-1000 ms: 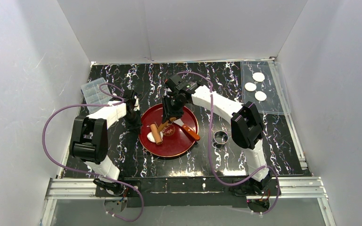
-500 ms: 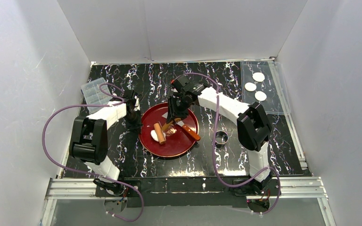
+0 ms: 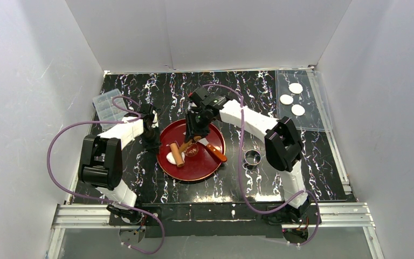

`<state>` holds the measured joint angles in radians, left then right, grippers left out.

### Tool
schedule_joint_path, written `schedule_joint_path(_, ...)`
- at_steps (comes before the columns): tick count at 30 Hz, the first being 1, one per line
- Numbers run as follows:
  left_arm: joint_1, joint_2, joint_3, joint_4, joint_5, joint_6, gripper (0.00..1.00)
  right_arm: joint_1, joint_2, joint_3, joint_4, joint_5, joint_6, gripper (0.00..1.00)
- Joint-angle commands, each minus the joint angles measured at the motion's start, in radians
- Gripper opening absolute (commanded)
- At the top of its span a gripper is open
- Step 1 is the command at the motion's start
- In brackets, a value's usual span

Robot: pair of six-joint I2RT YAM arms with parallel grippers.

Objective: Roll out the dumpling wrappers from the dough

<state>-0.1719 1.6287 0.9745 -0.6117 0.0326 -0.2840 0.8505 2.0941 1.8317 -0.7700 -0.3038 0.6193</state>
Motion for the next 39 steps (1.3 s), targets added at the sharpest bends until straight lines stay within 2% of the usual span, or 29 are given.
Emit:
schedule_joint_path(1,-0.004,-0.079,0.002,-0.008,-0.043,0.017,0.00,-0.048,-0.033,-0.196,-0.089,0.156,-0.060,0.01)
schedule_joint_path(6,-0.004,-0.074,0.001,-0.007,-0.040,0.016,0.00,-0.070,-0.078,-0.281,-0.083,0.207,-0.077,0.01)
schedule_joint_path(21,-0.005,-0.076,0.003,-0.008,-0.049,0.017,0.00,-0.079,-0.106,-0.283,-0.140,0.298,-0.134,0.01)
schedule_joint_path(28,-0.004,-0.076,0.005,-0.007,-0.046,0.017,0.00,-0.048,-0.115,-0.189,-0.173,0.323,-0.126,0.01)
schedule_joint_path(39,-0.004,-0.081,0.002,-0.008,-0.045,0.018,0.00,0.042,-0.053,0.066,-0.213,0.232,-0.113,0.01)
